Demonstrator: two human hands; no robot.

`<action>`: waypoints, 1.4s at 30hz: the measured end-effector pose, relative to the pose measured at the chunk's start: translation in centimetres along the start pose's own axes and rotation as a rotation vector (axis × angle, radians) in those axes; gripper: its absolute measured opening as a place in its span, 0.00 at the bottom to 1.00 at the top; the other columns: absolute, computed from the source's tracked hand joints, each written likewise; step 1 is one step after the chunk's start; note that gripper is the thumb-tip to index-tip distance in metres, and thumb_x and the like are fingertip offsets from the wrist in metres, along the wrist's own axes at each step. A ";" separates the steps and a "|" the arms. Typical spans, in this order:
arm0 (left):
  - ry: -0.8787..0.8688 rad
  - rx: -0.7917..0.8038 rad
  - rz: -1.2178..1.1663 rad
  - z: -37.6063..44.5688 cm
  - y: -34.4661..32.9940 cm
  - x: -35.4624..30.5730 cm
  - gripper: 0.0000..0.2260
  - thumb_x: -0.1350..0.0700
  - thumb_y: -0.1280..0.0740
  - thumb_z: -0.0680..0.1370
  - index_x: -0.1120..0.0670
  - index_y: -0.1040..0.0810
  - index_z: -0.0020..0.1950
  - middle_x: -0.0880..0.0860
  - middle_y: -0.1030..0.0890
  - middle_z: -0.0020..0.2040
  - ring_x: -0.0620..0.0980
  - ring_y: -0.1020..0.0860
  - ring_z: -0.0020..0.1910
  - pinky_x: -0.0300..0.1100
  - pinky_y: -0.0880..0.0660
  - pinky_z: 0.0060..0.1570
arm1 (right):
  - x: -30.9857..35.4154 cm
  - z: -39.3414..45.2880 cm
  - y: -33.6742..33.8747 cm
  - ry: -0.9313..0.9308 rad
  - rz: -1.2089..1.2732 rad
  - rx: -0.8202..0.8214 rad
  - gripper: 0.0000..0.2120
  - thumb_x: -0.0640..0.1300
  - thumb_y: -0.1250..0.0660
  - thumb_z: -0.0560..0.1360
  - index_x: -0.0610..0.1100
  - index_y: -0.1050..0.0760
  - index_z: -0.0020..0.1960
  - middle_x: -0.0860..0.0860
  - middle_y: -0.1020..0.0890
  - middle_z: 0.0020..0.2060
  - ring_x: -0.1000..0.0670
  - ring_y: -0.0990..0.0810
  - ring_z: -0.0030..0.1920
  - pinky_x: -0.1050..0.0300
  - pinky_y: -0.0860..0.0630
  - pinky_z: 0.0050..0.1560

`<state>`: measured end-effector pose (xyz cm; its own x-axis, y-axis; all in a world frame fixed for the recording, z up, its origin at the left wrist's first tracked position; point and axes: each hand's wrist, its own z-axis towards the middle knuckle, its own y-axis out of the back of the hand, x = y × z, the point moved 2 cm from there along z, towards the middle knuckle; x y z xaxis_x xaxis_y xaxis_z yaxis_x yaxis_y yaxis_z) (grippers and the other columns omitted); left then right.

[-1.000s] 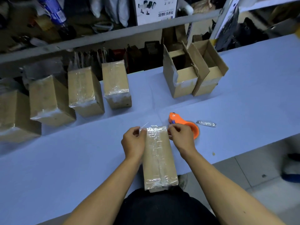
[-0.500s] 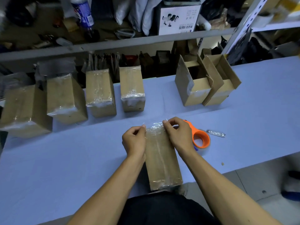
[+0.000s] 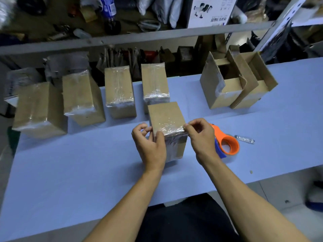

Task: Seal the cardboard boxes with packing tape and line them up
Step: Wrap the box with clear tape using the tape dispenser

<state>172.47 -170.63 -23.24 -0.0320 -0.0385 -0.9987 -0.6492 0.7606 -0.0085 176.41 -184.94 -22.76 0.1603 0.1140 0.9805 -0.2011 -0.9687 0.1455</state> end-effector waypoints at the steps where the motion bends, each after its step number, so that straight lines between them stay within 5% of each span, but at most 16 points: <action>1: 0.017 0.025 0.004 -0.5 0.0 0.1 0.14 0.60 0.36 0.73 0.46 0.32 0.54 0.57 0.27 0.63 0.47 0.23 0.56 0.38 0.24 0.56 | -0.2 -0.3 0.1 -0.014 0.007 0.002 0.09 0.33 0.31 0.72 0.45 0.24 0.39 0.51 0.20 0.35 0.52 0.23 0.39 0.57 0.26 0.45; 4: 0.140 0.121 0.089 -1.5 0.1 1.3 0.22 0.53 0.39 0.72 0.50 0.32 0.67 0.46 0.27 0.66 0.45 0.25 0.62 0.36 0.28 0.58 | -0.8 -1.5 -0.2 -0.057 -0.003 0.063 0.09 0.37 0.34 0.71 0.49 0.23 0.46 0.54 0.18 0.42 0.54 0.22 0.43 0.60 0.26 0.46; 8: 0.286 0.288 0.123 -1.6 0.3 2.8 0.32 0.42 0.31 0.69 0.45 0.32 0.73 0.43 0.21 0.63 0.44 0.21 0.59 0.51 0.24 0.61 | -1.7 -2.3 -1.2 -0.078 -0.104 0.171 0.18 0.51 0.31 0.70 0.52 0.28 0.58 0.55 0.20 0.55 0.57 0.21 0.55 0.61 0.24 0.53; 16: 0.268 0.201 0.201 -2.2 0.0 2.1 0.17 0.44 0.34 0.74 0.42 0.23 0.63 0.40 0.17 0.52 0.41 0.19 0.52 0.47 0.23 0.58 | -2.4 -1.4 1.1 0.013 -0.161 0.268 0.12 0.44 0.33 0.80 0.48 0.21 0.62 0.56 0.17 0.54 0.58 0.20 0.53 0.66 0.26 0.49; 22: 0.305 0.193 0.138 -2.4 -0.5 1.9 0.16 0.47 0.34 0.75 0.45 0.22 0.63 0.42 0.17 0.55 0.43 0.19 0.56 0.45 0.24 0.60 | -5.1 -2.1 3.5 -0.202 -0.296 0.374 0.15 0.50 0.41 0.82 0.59 0.18 0.42 0.62 0.17 0.38 0.56 0.19 0.46 0.45 0.22 0.58; 25: 0.316 0.261 0.125 -2.6 -1.1 1.3 0.23 0.39 0.34 0.74 0.45 0.25 0.67 0.41 0.18 0.58 0.40 0.21 0.58 0.40 0.26 0.60 | -5.1 -2.3 3.3 -0.294 -0.115 0.331 0.19 0.60 0.43 0.77 0.55 0.20 0.60 0.59 0.17 0.55 0.55 0.21 0.61 0.48 0.25 0.65; 27: 0.304 0.249 0.127 -2.8 -1.7 0.9 0.22 0.40 0.32 0.73 0.46 0.24 0.66 0.41 0.17 0.57 0.40 0.21 0.58 0.38 0.26 0.57 | -3.5 -1.1 3.3 -0.230 -0.071 0.308 0.22 0.58 0.41 0.79 0.53 0.27 0.70 0.60 0.23 0.64 0.64 0.26 0.62 0.62 0.30 0.68; 29: 0.309 0.214 0.141 -3.2 -2.4 1.2 0.20 0.43 0.32 0.74 0.47 0.23 0.64 0.42 0.17 0.56 0.41 0.20 0.57 0.41 0.25 0.57 | -2.1 0.5 3.6 -0.171 -0.069 0.329 0.18 0.51 0.40 0.82 0.51 0.29 0.71 0.60 0.24 0.61 0.70 0.26 0.55 0.75 0.32 0.60; 31: 0.310 0.197 0.152 -3.6 -3.1 1.4 0.19 0.46 0.32 0.74 0.47 0.23 0.64 0.43 0.17 0.56 0.42 0.20 0.57 0.43 0.25 0.58 | -1.7 1.1 3.8 -0.113 -0.107 0.372 0.18 0.55 0.38 0.81 0.54 0.29 0.69 0.61 0.23 0.59 0.69 0.25 0.55 0.70 0.29 0.61; 35: 0.292 0.221 0.232 -3.8 -4.4 1.5 0.15 0.50 0.33 0.78 0.43 0.26 0.65 0.39 0.18 0.56 0.39 0.20 0.56 0.43 0.24 0.59 | -2.2 1.4 3.7 -0.035 -0.359 0.418 0.37 0.73 0.32 0.65 0.57 0.30 0.68 0.60 0.20 0.59 0.58 0.21 0.58 0.56 0.24 0.58; 42: 0.279 0.179 0.270 -4.0 -6.5 2.2 0.18 0.46 0.42 0.81 0.41 0.29 0.70 0.41 0.21 0.62 0.41 0.23 0.60 0.44 0.27 0.63 | -1.7 3.4 5.1 0.045 -0.406 0.346 0.13 0.60 0.32 0.76 0.52 0.22 0.54 0.60 0.17 0.40 0.57 0.21 0.40 0.60 0.27 0.43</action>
<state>173.58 -178.21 -25.15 -0.4028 0.0219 -0.9150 -0.4483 0.8668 0.2181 178.38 -190.82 -24.12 0.1159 0.4971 0.8599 0.2001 -0.8597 0.4700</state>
